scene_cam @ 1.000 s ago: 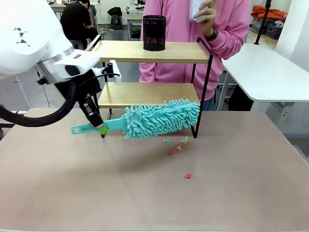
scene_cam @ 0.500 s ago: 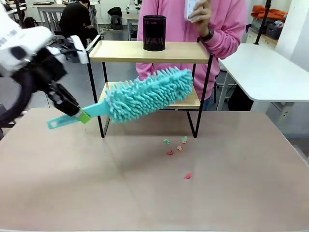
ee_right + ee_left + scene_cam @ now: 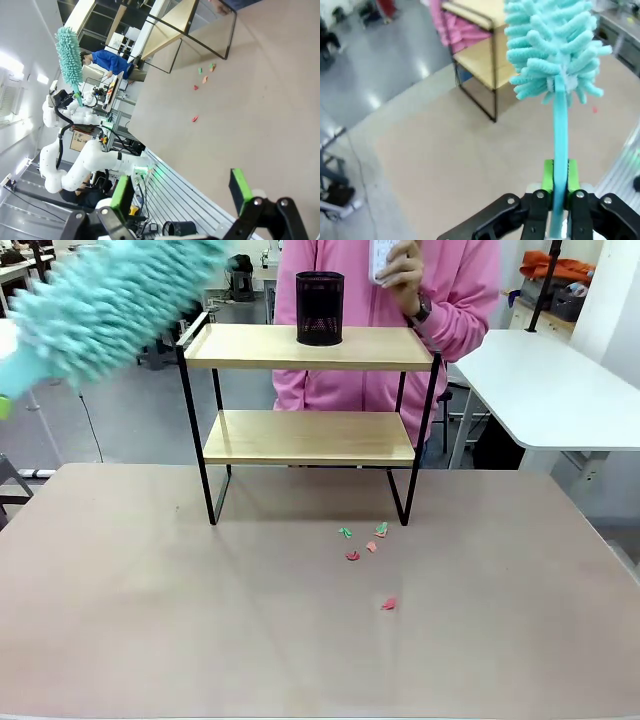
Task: Clean the shelf.
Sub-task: Clean the remaining tier of the Shelf with the Duster once objects are removed.
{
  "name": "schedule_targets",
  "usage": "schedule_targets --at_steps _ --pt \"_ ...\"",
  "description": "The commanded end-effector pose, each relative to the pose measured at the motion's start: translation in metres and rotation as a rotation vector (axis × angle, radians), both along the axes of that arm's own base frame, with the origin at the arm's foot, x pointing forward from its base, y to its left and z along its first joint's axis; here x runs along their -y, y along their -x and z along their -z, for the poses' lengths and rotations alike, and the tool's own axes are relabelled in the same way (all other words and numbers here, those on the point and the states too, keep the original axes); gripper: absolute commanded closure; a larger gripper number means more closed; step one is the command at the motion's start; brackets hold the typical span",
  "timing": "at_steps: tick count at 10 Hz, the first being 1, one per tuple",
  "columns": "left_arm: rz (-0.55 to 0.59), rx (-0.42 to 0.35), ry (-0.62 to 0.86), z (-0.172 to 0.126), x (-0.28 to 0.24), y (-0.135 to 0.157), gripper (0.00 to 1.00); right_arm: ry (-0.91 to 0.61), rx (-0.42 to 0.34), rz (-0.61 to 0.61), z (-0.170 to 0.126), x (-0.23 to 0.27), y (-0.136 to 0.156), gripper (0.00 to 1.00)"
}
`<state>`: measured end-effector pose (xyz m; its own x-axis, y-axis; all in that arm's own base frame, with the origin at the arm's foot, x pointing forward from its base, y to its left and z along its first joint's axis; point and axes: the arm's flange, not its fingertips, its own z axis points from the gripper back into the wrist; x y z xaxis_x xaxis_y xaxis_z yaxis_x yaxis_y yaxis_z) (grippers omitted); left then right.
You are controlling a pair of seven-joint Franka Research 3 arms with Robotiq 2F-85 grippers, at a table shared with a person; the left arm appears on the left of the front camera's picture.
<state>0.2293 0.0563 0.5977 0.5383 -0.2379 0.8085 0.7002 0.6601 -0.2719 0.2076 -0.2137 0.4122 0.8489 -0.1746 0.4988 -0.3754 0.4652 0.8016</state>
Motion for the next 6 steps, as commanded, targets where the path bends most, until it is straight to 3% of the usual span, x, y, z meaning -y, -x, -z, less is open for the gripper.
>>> schedule_targets --at_steps 1,2,4,5,6 --pt "-0.147 -0.101 0.153 0.081 0.0 0.019 0.88 -0.008 0.033 0.0 -0.003 0.001 -0.002 0.0" --pt "-0.225 -0.24 0.2 0.097 -0.011 0.004 0.88 -0.008 0.033 0.0 -0.003 0.001 -0.002 0.0" --pt "-0.284 -0.669 0.226 0.126 -0.022 -0.037 0.88 -0.008 0.033 0.0 -0.003 0.001 -0.002 0.0" --pt "-0.219 -0.28 0.18 0.051 -0.058 -0.018 0.88 -0.008 0.033 0.0 -0.003 0.001 -0.002 0.0" --pt "-0.219 -0.28 0.18 0.051 -0.058 -0.018 0.88 -0.008 0.033 0.0 -0.003 0.001 -0.002 0.0"
